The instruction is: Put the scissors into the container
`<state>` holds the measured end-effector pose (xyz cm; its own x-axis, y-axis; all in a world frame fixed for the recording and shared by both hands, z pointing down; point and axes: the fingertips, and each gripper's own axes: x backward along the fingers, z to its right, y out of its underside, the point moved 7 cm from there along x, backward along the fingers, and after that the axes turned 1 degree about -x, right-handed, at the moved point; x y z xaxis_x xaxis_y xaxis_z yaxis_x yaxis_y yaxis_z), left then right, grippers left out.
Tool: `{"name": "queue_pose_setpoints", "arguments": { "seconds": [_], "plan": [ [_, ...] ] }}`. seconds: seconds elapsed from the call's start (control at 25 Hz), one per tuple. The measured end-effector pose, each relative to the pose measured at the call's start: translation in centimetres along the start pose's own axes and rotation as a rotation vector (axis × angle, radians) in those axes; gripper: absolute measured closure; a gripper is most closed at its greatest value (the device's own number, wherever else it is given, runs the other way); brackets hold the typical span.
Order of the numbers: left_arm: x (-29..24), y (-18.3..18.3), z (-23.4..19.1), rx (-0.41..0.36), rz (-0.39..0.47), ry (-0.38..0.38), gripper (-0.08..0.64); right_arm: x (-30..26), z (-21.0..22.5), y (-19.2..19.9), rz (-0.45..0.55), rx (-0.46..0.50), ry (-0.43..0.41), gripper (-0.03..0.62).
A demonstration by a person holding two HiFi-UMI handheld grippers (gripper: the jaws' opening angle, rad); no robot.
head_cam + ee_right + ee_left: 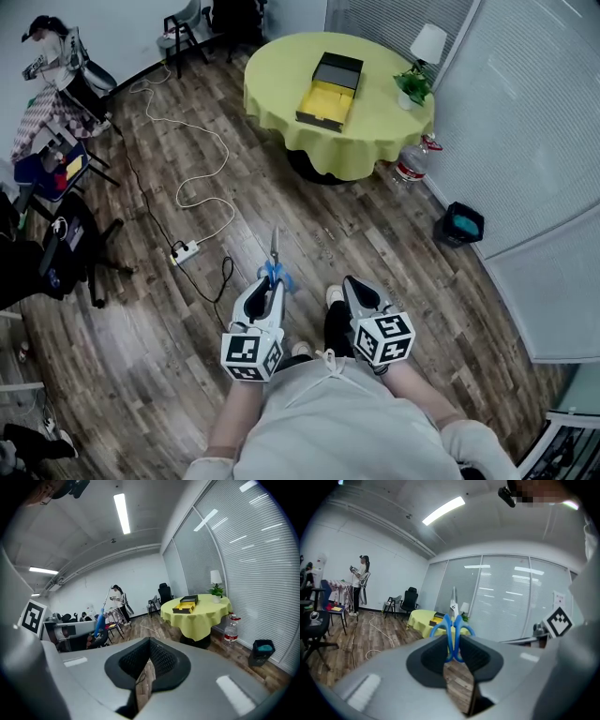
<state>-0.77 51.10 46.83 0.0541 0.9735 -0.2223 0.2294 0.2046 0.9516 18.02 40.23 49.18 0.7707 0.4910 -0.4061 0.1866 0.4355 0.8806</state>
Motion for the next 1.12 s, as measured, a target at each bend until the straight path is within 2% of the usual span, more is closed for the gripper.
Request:
{"name": "queue_pose_setpoints", "arguments": {
  "seconds": [0.2,0.4,0.84,1.12],
  "plan": [
    [-3.2,-0.7,-1.1,0.005,0.003,-0.039,0.473,-3.7,2.1,-1.3,-0.020,0.006,-0.034,0.592],
    [-9.0,-2.6,-2.4,0.007,0.009,-0.080,0.473,-8.6,5.6,-4.9,-0.007,-0.002,-0.087,0.592],
    [-26.6,-8.6,-1.6,-0.022,0.030,-0.095,0.474,-18.7,18.8,-14.9,0.011,-0.003,-0.088,0.592],
    [-35.0,-10.0,-1.6,-0.021,0.015,-0.105,0.472,-23.9,25.0,-18.2,-0.003,-0.008,-0.093,0.592]
  ]
}}
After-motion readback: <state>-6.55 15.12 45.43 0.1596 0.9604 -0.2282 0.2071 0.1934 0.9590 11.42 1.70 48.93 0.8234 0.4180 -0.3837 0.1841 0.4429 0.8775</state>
